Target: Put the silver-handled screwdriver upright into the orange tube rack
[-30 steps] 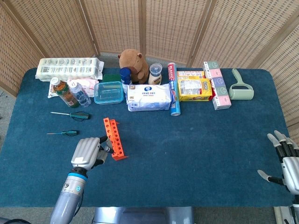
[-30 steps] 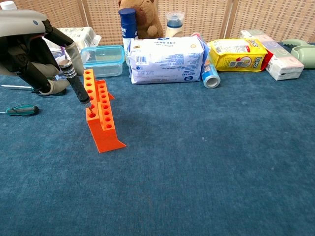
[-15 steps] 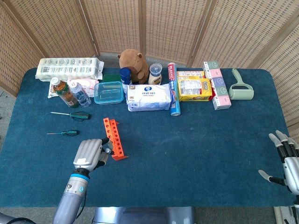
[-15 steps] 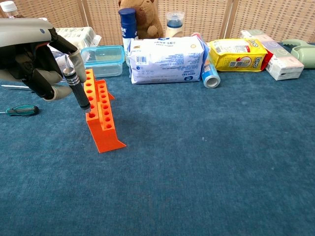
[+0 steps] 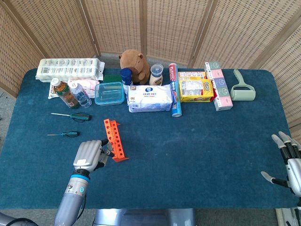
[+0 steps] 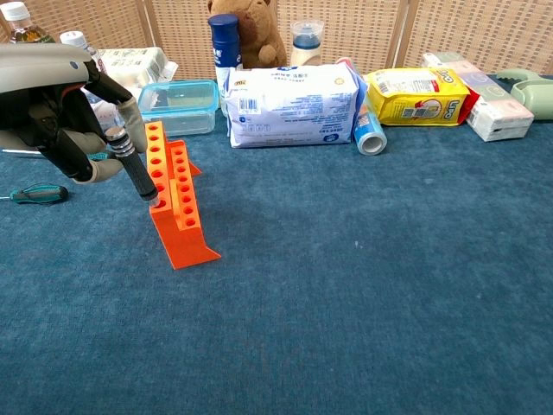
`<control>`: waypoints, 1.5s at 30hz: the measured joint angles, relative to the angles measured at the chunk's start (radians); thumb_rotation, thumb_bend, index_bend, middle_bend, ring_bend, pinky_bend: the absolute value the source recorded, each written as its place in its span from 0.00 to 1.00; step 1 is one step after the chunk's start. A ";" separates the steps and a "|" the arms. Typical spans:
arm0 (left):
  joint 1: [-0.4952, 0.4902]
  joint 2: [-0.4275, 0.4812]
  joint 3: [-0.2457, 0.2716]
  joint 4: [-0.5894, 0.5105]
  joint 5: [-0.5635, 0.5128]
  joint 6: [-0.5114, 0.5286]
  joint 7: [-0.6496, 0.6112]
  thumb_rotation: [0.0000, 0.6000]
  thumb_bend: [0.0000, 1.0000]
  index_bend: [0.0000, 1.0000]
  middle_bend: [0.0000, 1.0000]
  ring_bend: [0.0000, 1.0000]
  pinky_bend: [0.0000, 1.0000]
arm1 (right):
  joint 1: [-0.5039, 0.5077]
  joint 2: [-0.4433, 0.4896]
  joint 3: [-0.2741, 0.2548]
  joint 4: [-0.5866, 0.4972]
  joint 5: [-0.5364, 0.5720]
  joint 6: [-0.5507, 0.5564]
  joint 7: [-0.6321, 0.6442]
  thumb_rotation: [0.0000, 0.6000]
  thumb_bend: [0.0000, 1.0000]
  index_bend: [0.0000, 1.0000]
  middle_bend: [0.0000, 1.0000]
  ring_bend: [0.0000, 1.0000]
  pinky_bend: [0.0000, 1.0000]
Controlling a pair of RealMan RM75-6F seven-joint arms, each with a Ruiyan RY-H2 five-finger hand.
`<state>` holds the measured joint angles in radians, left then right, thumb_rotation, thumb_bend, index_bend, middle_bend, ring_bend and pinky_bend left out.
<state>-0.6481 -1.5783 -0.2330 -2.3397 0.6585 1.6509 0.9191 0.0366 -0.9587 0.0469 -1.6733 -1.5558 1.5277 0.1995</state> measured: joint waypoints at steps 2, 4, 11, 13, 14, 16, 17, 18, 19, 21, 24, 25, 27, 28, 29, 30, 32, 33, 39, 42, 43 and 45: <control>-0.003 0.001 -0.001 0.002 -0.003 0.000 -0.001 1.00 0.42 0.50 1.00 1.00 1.00 | 0.000 0.000 0.000 0.000 0.000 -0.001 0.000 1.00 0.00 0.04 0.00 0.00 0.00; -0.005 0.001 -0.002 0.004 -0.003 0.002 -0.001 1.00 0.42 0.50 1.00 1.00 1.00 | 0.001 0.001 0.000 -0.001 0.000 -0.002 0.001 1.00 0.00 0.04 0.00 0.00 0.00; -0.017 -0.003 -0.002 0.006 -0.007 0.016 0.010 1.00 0.42 0.50 1.00 1.00 1.00 | 0.000 0.001 0.001 0.000 0.002 -0.001 0.004 1.00 0.00 0.04 0.00 0.00 0.00; -0.019 -0.005 -0.002 0.005 -0.007 0.022 0.013 1.00 0.42 0.50 1.00 1.00 1.00 | 0.000 0.002 0.001 -0.001 0.002 -0.001 0.005 1.00 0.00 0.04 0.00 0.00 0.00; -0.021 -0.006 -0.002 0.003 -0.007 0.025 0.017 1.00 0.42 0.50 1.00 1.00 1.00 | 0.000 0.002 0.001 -0.001 0.002 -0.001 0.006 1.00 0.00 0.04 0.00 0.00 0.00; -0.023 -0.007 -0.001 0.000 -0.009 0.031 0.022 1.00 0.42 0.50 1.00 1.00 1.00 | -0.001 0.002 0.001 0.000 0.003 0.000 0.008 1.00 0.00 0.04 0.00 0.00 0.00; -0.024 -0.008 -0.001 -0.001 -0.011 0.035 0.026 1.00 0.42 0.50 1.00 1.00 1.00 | -0.001 0.002 0.001 0.000 0.003 0.000 0.008 1.00 0.00 0.04 0.00 0.00 0.00; -0.025 -0.010 -0.001 -0.001 -0.012 0.038 0.028 1.00 0.42 0.50 1.00 1.00 1.00 | -0.001 0.002 0.001 0.000 0.002 0.000 0.009 1.00 0.00 0.04 0.00 0.00 0.00; -0.026 -0.012 -0.001 0.001 -0.012 0.041 0.029 1.00 0.42 0.50 1.00 1.00 1.00 | -0.001 0.003 0.001 0.000 0.002 0.000 0.008 1.00 0.00 0.04 0.00 0.00 0.00; -0.029 -0.017 0.000 0.006 -0.011 0.047 0.032 1.00 0.42 0.50 1.00 1.00 1.00 | -0.001 0.003 0.000 -0.001 0.001 0.000 0.008 1.00 0.00 0.04 0.00 0.00 0.00; -0.031 -0.020 0.000 0.010 -0.011 0.050 0.033 1.00 0.42 0.50 1.00 1.00 1.00 | -0.001 0.002 0.001 -0.001 0.001 0.000 0.007 1.00 0.00 0.04 0.00 0.00 0.00; -0.032 -0.021 0.000 0.010 -0.011 0.051 0.033 1.00 0.42 0.50 1.00 1.00 1.00 | -0.001 0.002 0.001 -0.001 0.002 0.000 0.007 1.00 0.00 0.04 0.00 0.00 0.00; -0.034 -0.021 0.002 0.012 -0.009 0.052 0.036 1.00 0.42 0.50 1.00 1.00 1.00 | 0.000 0.002 0.001 -0.001 0.003 -0.001 0.006 1.00 0.00 0.04 0.00 0.00 0.00; -0.034 -0.022 0.003 0.011 -0.009 0.051 0.037 1.00 0.42 0.50 1.00 1.00 1.00 | 0.000 0.002 0.001 -0.001 0.003 -0.002 0.005 1.00 0.00 0.04 0.00 0.00 0.00; -0.035 -0.021 0.005 0.009 -0.010 0.049 0.037 1.00 0.41 0.50 1.00 1.00 1.00 | 0.000 0.002 0.001 -0.001 0.002 -0.001 0.005 1.00 0.00 0.04 0.00 0.00 0.00; -0.036 -0.020 0.006 0.008 -0.011 0.047 0.037 1.00 0.41 0.49 1.00 1.00 1.00 | 0.000 0.002 0.001 -0.001 0.002 -0.001 0.005 1.00 0.00 0.04 0.00 0.00 0.00; -0.037 -0.017 0.008 0.006 -0.014 0.043 0.036 1.00 0.39 0.46 1.00 1.00 1.00 | -0.001 0.002 0.001 -0.001 0.002 -0.001 0.005 1.00 0.00 0.04 0.00 0.00 0.00; -0.037 -0.016 0.009 0.005 -0.014 0.042 0.036 1.00 0.39 0.45 1.00 1.00 1.00 | -0.001 0.002 0.001 -0.001 0.002 -0.001 0.006 1.00 0.00 0.04 0.00 0.00 0.00; -0.038 -0.011 0.015 -0.001 -0.007 0.044 0.037 1.00 0.37 0.31 1.00 1.00 1.00 | -0.001 0.002 0.001 -0.001 0.002 0.000 0.007 1.00 0.00 0.04 0.00 0.00 0.00; -0.039 -0.007 0.018 -0.006 -0.009 0.045 0.042 1.00 0.36 0.23 1.00 1.00 1.00 | -0.001 0.002 0.001 -0.001 0.001 0.000 0.006 1.00 0.00 0.04 0.00 0.00 0.00; -0.039 -0.006 0.019 -0.007 -0.009 0.046 0.042 1.00 0.36 0.22 1.00 1.00 1.00 | -0.001 0.002 0.001 -0.001 0.001 0.000 0.006 1.00 0.00 0.04 0.00 0.00 0.00; -0.039 -0.005 0.019 -0.008 -0.006 0.047 0.040 1.00 0.36 0.21 1.00 1.00 1.00 | -0.001 0.002 0.001 -0.001 0.002 0.000 0.006 1.00 0.00 0.04 0.00 0.00 0.00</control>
<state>-0.6873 -1.5837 -0.2145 -2.3479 0.6527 1.6982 0.9591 0.0355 -0.9563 0.0482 -1.6745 -1.5543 1.5281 0.2059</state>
